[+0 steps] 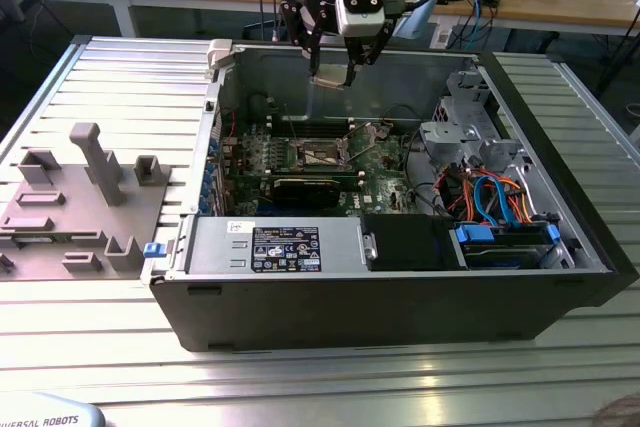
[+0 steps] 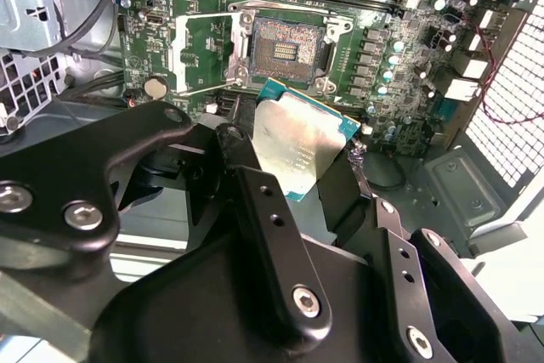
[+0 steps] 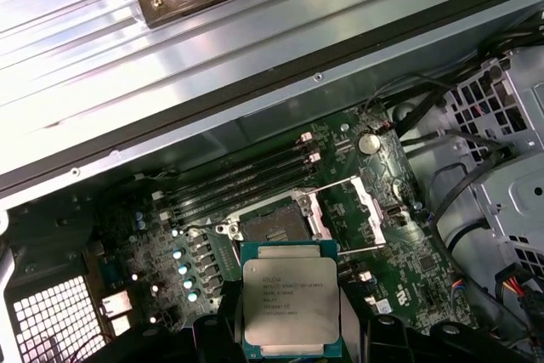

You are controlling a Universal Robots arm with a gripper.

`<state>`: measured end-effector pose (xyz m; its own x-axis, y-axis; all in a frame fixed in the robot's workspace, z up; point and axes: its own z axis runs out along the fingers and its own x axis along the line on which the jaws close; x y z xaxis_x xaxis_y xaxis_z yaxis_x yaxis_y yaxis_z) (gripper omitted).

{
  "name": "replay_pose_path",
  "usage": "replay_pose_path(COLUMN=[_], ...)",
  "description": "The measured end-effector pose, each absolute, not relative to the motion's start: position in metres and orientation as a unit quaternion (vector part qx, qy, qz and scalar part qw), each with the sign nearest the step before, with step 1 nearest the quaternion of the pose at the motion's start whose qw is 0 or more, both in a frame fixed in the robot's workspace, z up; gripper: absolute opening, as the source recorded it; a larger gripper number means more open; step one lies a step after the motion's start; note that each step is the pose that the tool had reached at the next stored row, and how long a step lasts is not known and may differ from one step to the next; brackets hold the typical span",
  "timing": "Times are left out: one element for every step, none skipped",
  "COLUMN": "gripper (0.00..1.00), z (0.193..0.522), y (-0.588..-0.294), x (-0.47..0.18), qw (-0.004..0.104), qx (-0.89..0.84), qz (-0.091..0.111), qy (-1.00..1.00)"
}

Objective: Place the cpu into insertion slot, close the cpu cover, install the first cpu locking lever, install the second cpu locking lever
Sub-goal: 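Place the cpu into insertion slot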

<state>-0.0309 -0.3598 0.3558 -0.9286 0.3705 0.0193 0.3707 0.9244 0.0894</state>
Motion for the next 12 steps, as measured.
replay_pose_path(gripper=[0.54,0.54,0.54,0.54,0.54,0.54,0.54,0.54,0.54,0.54,0.54,0.54], z=[0.3558,0.3558,0.3558,0.3558,0.3558,0.3558,0.3558,0.3558,0.3558,0.3558,0.3557,0.3558], y=[-0.3599,-0.3599,-0.3598,-0.3598,-0.3598,-0.3598,-0.3598,-0.3598,-0.3598,-0.3598,-0.3598,-0.3598], x=[-0.0309,-0.0309,-0.0309,-0.0309,-0.0309,-0.0309,-0.0309,-0.031,-0.0309,-0.0309,-0.0309,-0.0309], qw=[0.001,0.001,0.001,0.001,0.001,0.001,0.001,0.001,0.001,0.001,0.001,0.001], qx=[-0.189,-0.19,-0.19,-0.191,-0.191,-0.191,-0.192,-0.193,-0.193,-0.194,-0.194,-0.194], qz=[-0.046,-0.046,-0.046,-0.046,-0.046,-0.046,-0.046,-0.046,-0.046,-0.046,-0.046,-0.046], qy=[-0.981,-0.981,-0.981,-0.981,-0.98,-0.98,-0.98,-0.98,-0.98,-0.98,-0.98,-0.98])
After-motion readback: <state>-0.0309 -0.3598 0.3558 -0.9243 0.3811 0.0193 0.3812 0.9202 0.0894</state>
